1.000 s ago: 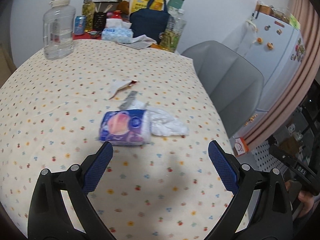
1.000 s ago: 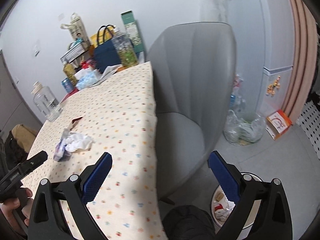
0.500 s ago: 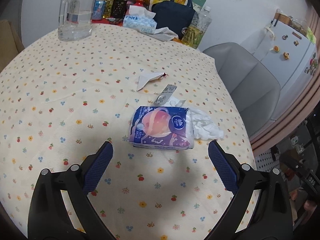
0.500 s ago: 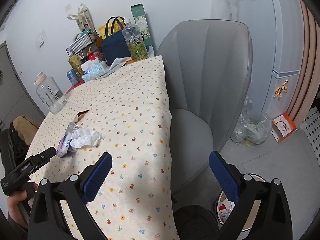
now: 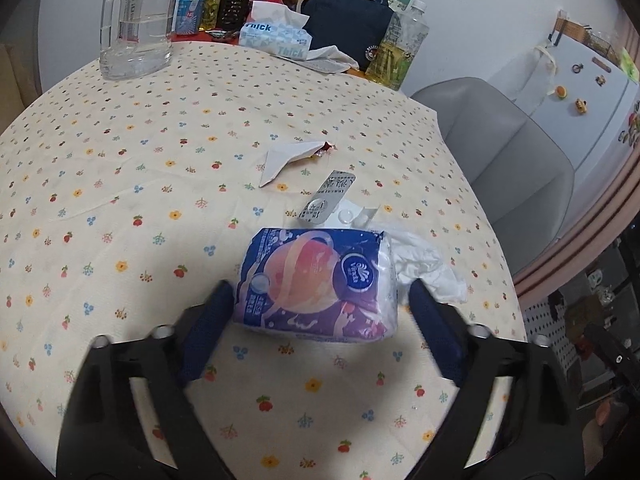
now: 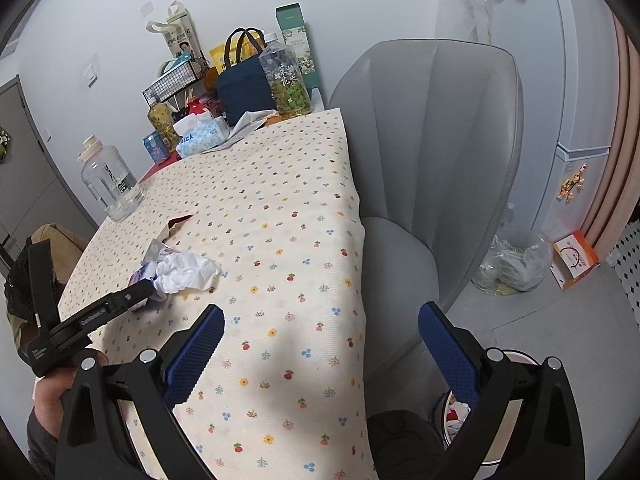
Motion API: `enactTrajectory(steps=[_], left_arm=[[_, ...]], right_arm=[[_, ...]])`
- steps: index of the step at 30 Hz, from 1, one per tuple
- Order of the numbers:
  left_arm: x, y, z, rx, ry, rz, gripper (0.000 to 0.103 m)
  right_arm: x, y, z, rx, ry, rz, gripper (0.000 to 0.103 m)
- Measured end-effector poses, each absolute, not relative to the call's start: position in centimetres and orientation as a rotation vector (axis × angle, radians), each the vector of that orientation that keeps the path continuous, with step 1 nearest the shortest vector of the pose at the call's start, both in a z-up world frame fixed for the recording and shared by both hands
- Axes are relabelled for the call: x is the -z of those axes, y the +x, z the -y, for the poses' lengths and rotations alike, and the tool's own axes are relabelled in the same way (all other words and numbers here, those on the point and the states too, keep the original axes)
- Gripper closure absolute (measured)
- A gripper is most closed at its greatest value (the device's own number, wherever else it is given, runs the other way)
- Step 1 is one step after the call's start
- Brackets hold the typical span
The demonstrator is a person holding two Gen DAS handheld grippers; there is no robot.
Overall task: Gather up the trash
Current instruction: 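Close the left gripper on the blue tissue pack while the right gripper grasps white tissue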
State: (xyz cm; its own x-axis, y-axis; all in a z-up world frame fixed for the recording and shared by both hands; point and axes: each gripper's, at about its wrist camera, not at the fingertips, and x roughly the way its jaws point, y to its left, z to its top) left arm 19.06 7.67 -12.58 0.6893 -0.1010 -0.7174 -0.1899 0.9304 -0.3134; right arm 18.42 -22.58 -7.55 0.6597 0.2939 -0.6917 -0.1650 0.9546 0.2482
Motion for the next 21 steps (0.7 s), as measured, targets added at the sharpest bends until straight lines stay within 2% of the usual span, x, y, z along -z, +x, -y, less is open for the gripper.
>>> enactTrajectory(steps=[8, 21], left_arm=[[11.5, 17.3, -8.7, -0.075, -0.400, -0.793, 0.040], [9.6, 12.0, -13.6, -0.192, -0.441, -0.735, 0.042]], right_arm=[[7.0, 18.5, 20.7, -0.314, 0.152, -0.799, 0.008], [8.4, 21.1, 11.4, -0.501, 0.040, -0.852, 0.008]])
